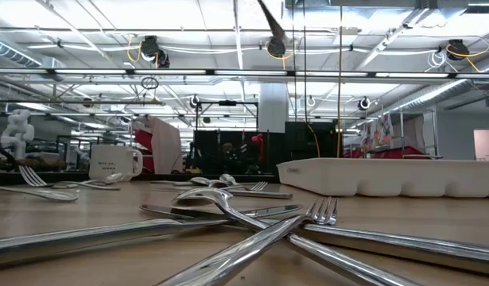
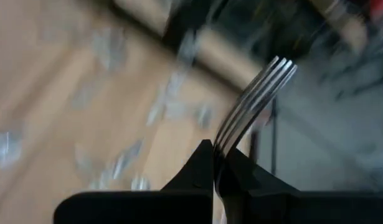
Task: Sort silverware
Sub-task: Put the silver fork into the silverware tray
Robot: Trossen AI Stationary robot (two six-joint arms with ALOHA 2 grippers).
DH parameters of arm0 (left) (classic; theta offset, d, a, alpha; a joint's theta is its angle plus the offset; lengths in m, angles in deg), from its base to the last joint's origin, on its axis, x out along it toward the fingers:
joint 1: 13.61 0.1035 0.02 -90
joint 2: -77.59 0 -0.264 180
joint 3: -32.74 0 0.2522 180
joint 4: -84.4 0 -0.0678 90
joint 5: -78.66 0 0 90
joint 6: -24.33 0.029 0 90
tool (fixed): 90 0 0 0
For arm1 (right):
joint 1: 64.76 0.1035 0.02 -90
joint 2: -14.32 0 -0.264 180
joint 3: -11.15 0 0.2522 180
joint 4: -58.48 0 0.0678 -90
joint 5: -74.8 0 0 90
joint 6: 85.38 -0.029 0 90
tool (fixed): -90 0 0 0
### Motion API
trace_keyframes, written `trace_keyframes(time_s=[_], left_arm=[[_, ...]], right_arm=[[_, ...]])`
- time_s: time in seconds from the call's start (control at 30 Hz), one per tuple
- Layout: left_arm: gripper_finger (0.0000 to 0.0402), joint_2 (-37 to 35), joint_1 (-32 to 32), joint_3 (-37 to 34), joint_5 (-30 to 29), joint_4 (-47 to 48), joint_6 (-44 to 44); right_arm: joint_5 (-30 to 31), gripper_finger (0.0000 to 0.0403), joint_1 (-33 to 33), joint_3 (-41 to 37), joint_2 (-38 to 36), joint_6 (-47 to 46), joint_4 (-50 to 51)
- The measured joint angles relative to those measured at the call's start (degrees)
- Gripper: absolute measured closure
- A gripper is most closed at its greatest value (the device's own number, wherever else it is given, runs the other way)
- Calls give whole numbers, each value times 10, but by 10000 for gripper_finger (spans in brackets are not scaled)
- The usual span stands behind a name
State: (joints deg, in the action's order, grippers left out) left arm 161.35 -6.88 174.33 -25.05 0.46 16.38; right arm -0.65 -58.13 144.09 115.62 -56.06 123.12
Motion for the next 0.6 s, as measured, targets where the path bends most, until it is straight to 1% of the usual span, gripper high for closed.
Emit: trace_keyframes(time_s=[0.07,0.17,0.23,0.33,0.4,0.47,0.53,0.6], left_arm=[[299,0,0,-9,50,-44,20],[299,1,0,-27,143,-96,58],[299,1,0,-47,216,-138,85],[299,1,0,-81,337,-218,120],[299,1,0,-109,412,-293,132],[299,1,-1,-143,477,-377,130],[299,3,-1,-173,518,-452,129],[299,4,-1,-204,523,-519,129]], right_arm=[[3,403,17,0,-27,1,-46],[-6,403,42,0,-66,12,-97],[-56,403,56,0,-92,18,-123],[-173,403,72,2,-122,17,-180],[-243,403,79,2,-130,21,-217],[-278,403,85,2,-130,29,-236],[-282,403,86,1,-128,30,-245],[-277,403,82,1,-124,23,-244]])
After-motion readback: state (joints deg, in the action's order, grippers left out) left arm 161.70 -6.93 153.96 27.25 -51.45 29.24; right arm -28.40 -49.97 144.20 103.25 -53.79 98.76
